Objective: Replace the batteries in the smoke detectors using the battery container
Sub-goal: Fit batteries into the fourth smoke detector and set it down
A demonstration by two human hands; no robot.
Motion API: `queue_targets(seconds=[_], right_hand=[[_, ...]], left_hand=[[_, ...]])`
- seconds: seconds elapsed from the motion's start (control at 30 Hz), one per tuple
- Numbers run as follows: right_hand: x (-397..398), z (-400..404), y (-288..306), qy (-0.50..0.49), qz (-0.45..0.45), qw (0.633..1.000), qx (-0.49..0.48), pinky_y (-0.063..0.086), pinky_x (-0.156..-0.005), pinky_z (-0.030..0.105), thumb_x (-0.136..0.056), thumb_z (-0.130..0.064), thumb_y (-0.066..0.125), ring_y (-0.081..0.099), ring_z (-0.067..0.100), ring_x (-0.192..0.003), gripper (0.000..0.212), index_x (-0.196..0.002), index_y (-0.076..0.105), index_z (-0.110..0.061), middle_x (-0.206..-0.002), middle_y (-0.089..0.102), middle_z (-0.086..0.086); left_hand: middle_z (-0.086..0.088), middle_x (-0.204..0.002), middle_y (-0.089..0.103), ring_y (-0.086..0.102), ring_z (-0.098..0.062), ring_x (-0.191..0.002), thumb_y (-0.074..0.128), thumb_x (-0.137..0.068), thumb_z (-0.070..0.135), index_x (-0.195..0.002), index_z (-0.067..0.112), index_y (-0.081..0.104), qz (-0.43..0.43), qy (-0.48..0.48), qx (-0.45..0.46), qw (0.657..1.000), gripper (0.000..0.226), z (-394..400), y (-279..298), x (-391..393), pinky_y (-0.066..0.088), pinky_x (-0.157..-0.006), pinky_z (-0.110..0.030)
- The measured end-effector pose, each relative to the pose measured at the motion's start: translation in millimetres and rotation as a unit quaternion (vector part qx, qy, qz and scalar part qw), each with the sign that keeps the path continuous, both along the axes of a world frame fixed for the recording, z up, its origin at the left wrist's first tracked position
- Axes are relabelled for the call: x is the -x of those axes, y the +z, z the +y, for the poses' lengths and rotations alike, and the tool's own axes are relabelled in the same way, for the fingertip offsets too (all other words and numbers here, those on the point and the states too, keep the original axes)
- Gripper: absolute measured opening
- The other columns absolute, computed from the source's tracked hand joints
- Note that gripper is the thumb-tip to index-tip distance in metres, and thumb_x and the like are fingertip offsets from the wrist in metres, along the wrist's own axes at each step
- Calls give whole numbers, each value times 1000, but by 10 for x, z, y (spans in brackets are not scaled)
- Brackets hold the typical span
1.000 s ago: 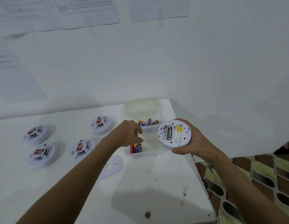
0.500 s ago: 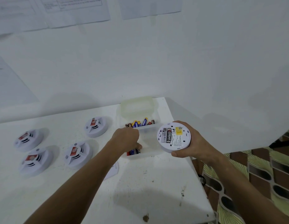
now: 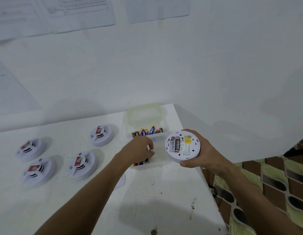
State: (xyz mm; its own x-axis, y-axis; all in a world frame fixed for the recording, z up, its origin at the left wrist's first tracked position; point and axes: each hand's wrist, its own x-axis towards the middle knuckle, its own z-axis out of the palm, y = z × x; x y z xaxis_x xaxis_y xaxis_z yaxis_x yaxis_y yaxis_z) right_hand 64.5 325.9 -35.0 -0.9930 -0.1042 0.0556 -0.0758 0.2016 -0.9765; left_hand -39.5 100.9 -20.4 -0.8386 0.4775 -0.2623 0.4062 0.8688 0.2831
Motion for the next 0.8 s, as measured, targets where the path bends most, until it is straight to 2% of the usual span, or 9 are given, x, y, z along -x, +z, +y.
queue_targets(seconds=[0.07, 0.13, 0.23, 0.3, 0.43, 0.57, 0.67, 0.8], right_hand=[[4, 2, 13, -1, 3, 1000, -1, 53, -90, 24, -48, -25, 90, 58, 12, -117, 91, -130, 50, -25, -121, 62, -10], [16, -1, 34, 2, 7, 1000, -5, 53, -89, 23, -48, -24, 90, 58, 11, -116, 90, -129, 50, -25, -121, 62, -11], [44, -22, 56, 9, 9, 1000, 2, 54, -87, 24, -52, -12, 89, 59, 12, -115, 88, -130, 50, -24, -120, 62, -8], [61, -46, 78, 15, 17, 1000, 3, 54, -85, 24, -53, -8, 88, 60, 11, -113, 86, -129, 51, -23, -118, 63, -10], [94, -89, 118, 21, 30, 999, 5, 55, -84, 23, -53, -7, 87, 61, 11, -110, 83, -125, 52, -25, -115, 64, -12], [112, -144, 120, 31, 33, 999, 1, 55, -84, 25, -54, -8, 88, 61, 15, -111, 83, -126, 52, -27, -116, 64, -10], [120, -184, 128, 34, 33, 999, 14, 55, -84, 25, -52, -11, 89, 62, 15, -110, 84, -127, 53, -25, -117, 65, -9], [141, -241, 148, 42, 25, 999, 16, 55, -79, 21, -53, -3, 86, 63, 9, -106, 80, -123, 53, -24, -110, 66, -17]], left_hand=[[0, -95, 71, 61, -9, -73, 65, -89, 32, -106, 17, 68, 15, 20, -65, 998, 23, -19, 61, -13, 47, -68, -16], [1, -87, 74, 63, -8, -64, 67, -87, 30, -99, 19, 69, 47, 56, -183, 980, 16, -28, 165, -56, 48, -59, -14], [6, -78, 73, 68, -7, -63, 71, -85, 24, -90, 21, 68, 87, 101, -387, 912, 6, 29, 414, -204, 53, -58, -20], [8, -80, 73, 68, -3, -68, 72, -85, 21, -91, 20, 67, 95, 97, -450, 883, 7, 73, 554, -315, 54, -62, -18], [11, -84, 73, 68, -2, -78, 72, -85, 20, -92, 20, 69, 96, 40, -435, 894, 7, 73, 590, -476, 54, -71, -16], [9, -87, 74, 66, -1, -81, 72, -85, 20, -93, 19, 71, 151, -13, -391, 908, 8, 18, 504, -562, 52, -68, -11], [10, -87, 72, 66, -1, -77, 71, -85, 22, -91, 23, 70, 157, -43, -391, 906, 6, -55, 460, -587, 55, -71, -20], [13, -95, 70, 62, -2, -78, 73, -82, 23, -89, 22, 72, 165, -68, -380, 908, 7, -149, 403, -614, 54, -71, -26]])
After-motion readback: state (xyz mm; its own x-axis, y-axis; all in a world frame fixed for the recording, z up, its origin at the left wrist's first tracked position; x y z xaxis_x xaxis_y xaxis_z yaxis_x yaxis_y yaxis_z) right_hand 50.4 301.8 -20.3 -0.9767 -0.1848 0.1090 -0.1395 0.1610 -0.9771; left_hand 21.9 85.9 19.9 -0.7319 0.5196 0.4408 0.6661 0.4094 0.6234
